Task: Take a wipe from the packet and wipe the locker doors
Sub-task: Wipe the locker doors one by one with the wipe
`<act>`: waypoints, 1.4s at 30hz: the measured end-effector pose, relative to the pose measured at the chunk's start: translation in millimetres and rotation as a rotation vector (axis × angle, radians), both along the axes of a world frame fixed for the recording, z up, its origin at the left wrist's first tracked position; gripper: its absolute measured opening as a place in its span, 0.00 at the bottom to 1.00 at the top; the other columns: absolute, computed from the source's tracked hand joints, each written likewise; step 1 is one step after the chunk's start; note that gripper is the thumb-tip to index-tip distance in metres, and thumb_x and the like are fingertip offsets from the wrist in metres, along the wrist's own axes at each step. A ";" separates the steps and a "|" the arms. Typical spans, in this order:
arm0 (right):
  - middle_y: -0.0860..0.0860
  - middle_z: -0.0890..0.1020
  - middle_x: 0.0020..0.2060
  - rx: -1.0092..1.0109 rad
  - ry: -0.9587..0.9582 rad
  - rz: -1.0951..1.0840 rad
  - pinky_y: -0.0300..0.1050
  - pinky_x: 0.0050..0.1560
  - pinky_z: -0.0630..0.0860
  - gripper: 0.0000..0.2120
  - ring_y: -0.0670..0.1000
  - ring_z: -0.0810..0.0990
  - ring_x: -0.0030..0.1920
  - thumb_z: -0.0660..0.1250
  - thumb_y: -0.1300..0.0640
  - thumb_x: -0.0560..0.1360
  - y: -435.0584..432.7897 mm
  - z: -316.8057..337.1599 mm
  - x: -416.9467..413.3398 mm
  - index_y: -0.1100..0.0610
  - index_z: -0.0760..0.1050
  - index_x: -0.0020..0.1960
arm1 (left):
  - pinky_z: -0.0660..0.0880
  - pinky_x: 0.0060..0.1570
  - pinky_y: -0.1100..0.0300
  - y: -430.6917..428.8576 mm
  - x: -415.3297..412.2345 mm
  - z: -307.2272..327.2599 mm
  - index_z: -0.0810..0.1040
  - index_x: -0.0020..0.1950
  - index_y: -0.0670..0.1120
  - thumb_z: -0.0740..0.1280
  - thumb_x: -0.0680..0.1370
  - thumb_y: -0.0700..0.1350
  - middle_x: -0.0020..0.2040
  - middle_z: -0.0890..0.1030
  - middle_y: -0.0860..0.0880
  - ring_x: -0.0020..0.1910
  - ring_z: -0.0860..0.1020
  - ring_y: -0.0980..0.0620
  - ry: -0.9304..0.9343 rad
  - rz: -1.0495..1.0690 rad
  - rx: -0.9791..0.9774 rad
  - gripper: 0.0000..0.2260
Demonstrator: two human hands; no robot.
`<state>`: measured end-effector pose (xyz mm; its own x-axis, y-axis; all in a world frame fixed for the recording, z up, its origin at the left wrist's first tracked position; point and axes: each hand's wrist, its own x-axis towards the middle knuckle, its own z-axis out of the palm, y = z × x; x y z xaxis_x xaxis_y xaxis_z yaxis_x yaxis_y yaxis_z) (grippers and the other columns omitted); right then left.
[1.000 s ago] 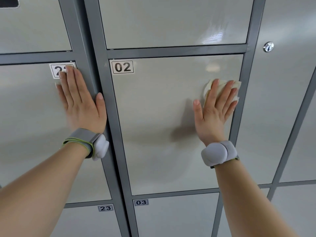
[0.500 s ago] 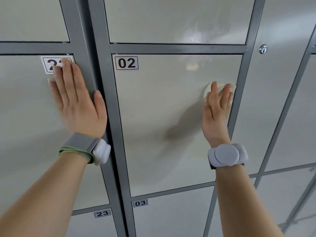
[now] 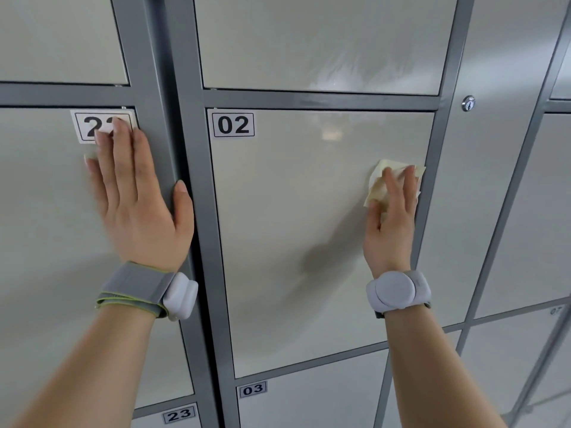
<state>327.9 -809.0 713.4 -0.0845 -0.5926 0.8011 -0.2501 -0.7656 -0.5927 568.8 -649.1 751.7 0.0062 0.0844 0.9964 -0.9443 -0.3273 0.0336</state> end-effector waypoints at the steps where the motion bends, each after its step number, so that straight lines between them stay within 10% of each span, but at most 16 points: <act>1: 0.56 0.51 0.76 -0.023 0.026 -0.038 0.61 0.74 0.50 0.24 0.56 0.45 0.76 0.56 0.66 0.79 -1.4 -1.3 -0.2 0.55 0.62 0.74 | 0.50 0.74 0.48 -0.8 0.1 0.0 0.62 0.72 0.33 0.62 0.76 0.42 0.72 0.63 0.35 0.73 0.58 0.38 -0.011 0.005 -0.006 0.26; 9: 0.53 0.52 0.75 -0.116 0.075 -0.047 0.60 0.70 0.61 0.24 0.55 0.54 0.76 0.51 0.58 0.78 -18.0 7.1 -8.9 0.53 0.61 0.75 | 0.51 0.74 0.48 -2.9 0.0 -1.1 0.63 0.72 0.33 0.62 0.77 0.41 0.72 0.63 0.35 0.72 0.59 0.36 -0.033 0.001 -0.023 0.25; 16: 0.57 0.49 0.76 -0.156 0.065 -0.050 0.40 0.74 0.37 0.25 0.55 0.45 0.76 0.49 0.64 0.79 -15.8 3.6 3.2 0.57 0.56 0.76 | 0.50 0.74 0.50 -4.1 -1.7 -2.1 0.63 0.72 0.32 0.62 0.76 0.40 0.72 0.63 0.35 0.72 0.58 0.38 -0.025 0.021 -0.025 0.25; 42: 0.55 0.48 0.74 -0.293 0.226 0.011 0.48 0.75 0.38 0.29 0.56 0.44 0.76 0.52 0.71 0.75 10.5 -8.4 32.3 0.60 0.56 0.75 | 0.55 0.71 0.42 -3.4 -0.9 -2.7 0.64 0.71 0.32 0.62 0.76 0.40 0.71 0.64 0.33 0.71 0.60 0.34 -0.033 -0.051 -0.035 0.25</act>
